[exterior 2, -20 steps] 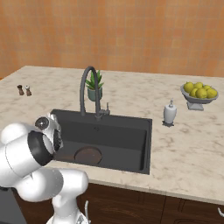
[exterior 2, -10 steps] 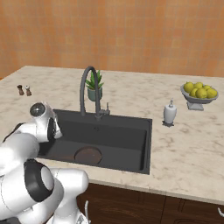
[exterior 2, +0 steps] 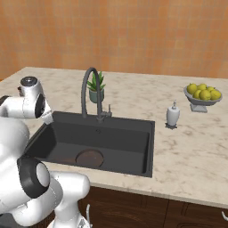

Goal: Pick the pan and sponge and place them into the sink. Then turn on the water.

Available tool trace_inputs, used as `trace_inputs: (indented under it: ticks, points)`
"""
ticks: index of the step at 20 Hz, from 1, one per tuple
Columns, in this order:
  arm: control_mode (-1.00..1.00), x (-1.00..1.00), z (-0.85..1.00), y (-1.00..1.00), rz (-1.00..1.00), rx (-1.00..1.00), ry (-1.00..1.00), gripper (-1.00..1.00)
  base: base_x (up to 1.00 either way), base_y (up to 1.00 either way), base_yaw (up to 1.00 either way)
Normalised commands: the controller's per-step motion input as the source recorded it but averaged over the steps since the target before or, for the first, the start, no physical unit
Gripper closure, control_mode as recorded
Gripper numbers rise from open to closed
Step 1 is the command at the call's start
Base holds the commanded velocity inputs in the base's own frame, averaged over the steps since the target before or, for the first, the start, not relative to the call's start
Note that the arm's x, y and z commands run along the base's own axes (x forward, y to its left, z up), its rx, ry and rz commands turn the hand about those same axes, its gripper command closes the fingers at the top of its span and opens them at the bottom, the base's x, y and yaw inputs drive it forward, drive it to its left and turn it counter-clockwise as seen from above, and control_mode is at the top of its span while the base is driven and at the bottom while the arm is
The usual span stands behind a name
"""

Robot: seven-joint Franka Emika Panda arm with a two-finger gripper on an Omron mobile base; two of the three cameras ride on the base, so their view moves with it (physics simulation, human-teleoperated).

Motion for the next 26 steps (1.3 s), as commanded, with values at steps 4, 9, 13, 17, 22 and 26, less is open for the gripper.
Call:
trace_inputs:
  ticks: [4,9,13,17,22,26]
  points:
    - [-1.00,-0.77,-0.02,0.52,0.30,-0.19,-0.15,-1.00,0.00,0.00,0.00]
    - [-1.00,-0.52,0.00,0.49,0.18,-0.20,-0.06,-1.00,0.00,0.00,0.00]
    - [-1.00,-0.30,0.00,0.39,0.23,-0.09,0.13,-1.00,0.00,0.00,0.00]
    - [-1.00,-0.30,-0.03,0.46,0.21,-0.12,0.05,-1.00,0.00,0.00,0.00]
    - [-1.00,-0.34,-0.07,0.43,0.14,-0.07,0.00,-1.00,0.00,0.00,0.00]
    - [-1.00,-0.17,-0.18,0.36,0.08,-0.01,0.02,-1.00,0.00,0.00,0.00]
